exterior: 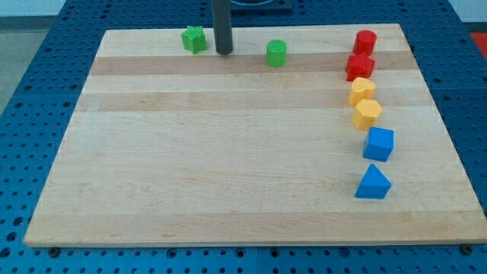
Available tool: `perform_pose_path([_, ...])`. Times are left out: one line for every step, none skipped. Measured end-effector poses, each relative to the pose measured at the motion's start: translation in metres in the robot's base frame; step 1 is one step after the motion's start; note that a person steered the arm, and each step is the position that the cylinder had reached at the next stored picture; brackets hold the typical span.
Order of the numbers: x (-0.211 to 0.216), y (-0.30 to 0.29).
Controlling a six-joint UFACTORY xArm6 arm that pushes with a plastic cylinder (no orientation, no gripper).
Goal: Move the green circle to the top of the red circle
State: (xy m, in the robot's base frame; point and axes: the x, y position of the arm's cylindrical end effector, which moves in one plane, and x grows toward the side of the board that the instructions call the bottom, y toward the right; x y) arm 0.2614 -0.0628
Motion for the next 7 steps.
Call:
perform_pose_path([0.023, 0.032])
perform_pose_path([0.024, 0.110])
perform_pose_path([0.024, 0.143])
perform_pose_path([0.015, 0.145])
perform_pose_path([-0.004, 0.183])
perform_pose_path([-0.024, 0.225])
perform_pose_path([-0.024, 0.188])
